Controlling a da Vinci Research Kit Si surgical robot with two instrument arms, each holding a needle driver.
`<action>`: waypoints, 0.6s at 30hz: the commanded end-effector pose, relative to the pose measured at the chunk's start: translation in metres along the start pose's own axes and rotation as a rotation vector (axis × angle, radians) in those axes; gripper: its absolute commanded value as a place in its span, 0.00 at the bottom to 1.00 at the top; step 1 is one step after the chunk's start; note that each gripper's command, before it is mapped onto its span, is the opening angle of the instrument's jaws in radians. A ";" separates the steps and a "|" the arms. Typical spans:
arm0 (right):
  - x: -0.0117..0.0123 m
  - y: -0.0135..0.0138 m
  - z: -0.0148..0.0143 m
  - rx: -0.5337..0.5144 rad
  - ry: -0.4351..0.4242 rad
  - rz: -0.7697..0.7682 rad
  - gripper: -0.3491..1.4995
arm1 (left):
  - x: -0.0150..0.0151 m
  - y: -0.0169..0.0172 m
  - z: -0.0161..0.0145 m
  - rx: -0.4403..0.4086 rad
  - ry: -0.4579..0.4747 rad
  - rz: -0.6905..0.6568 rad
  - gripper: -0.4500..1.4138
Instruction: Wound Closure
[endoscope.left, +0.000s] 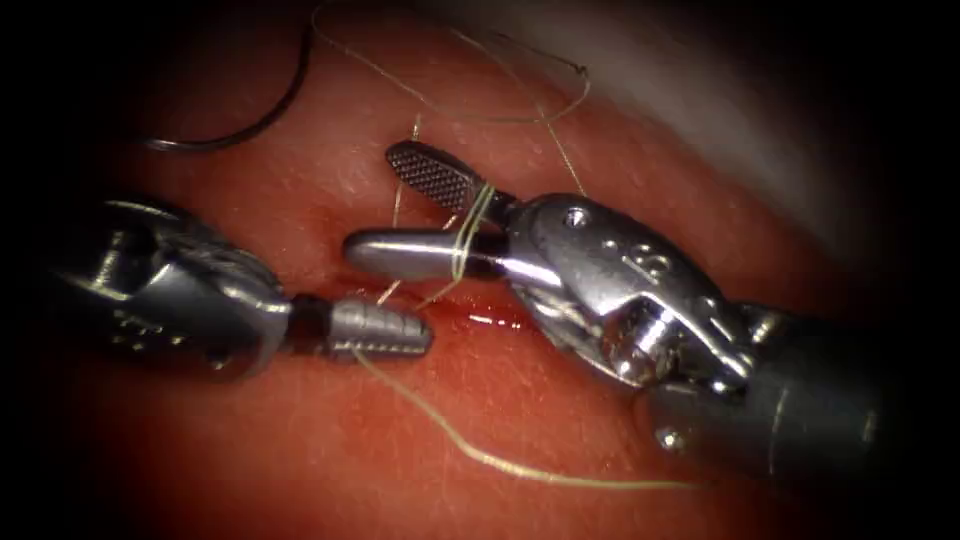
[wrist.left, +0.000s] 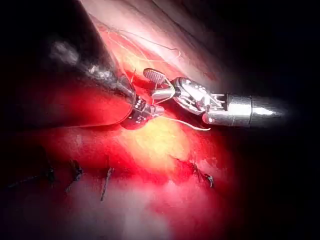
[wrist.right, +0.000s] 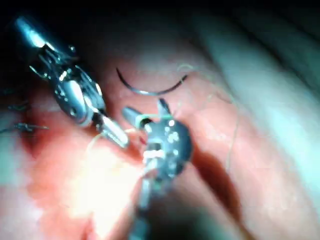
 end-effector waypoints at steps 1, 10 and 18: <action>-0.0003 0.0001 0.0007 -0.002 -0.007 -0.006 0.72 | -0.0002 0.0005 0.0006 0.000 0.001 -0.001 0.05; -0.0027 0.0033 0.0019 -0.110 -0.029 0.053 0.78 | -0.0004 -0.0002 0.0008 0.003 0.002 -0.015 0.05; -0.0030 0.0038 0.0017 -0.180 -0.023 0.080 0.77 | -0.0010 -0.0006 0.0007 0.003 -0.004 -0.014 0.05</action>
